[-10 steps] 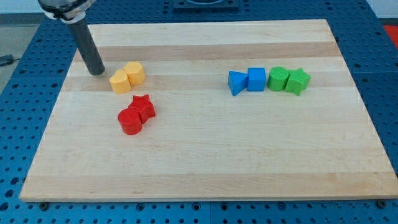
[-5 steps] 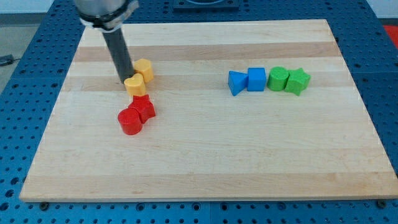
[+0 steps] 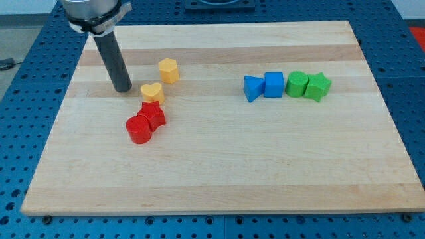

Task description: Place yellow heart at center of the board

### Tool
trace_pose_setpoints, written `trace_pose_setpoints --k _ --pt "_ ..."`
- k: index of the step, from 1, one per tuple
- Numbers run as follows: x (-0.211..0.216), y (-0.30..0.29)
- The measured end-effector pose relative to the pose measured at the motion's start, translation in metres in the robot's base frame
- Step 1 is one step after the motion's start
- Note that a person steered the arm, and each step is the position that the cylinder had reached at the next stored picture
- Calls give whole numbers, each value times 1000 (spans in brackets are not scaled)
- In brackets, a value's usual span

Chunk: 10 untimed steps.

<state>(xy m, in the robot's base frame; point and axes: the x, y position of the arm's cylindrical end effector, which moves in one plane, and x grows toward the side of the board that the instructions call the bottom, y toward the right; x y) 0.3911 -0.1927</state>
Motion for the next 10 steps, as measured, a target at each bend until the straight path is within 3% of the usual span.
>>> trace_pose_setpoints --k 4,6,8,10 --pt "9 128" --pt "81 126" --pt "121 140" --pt "120 158"
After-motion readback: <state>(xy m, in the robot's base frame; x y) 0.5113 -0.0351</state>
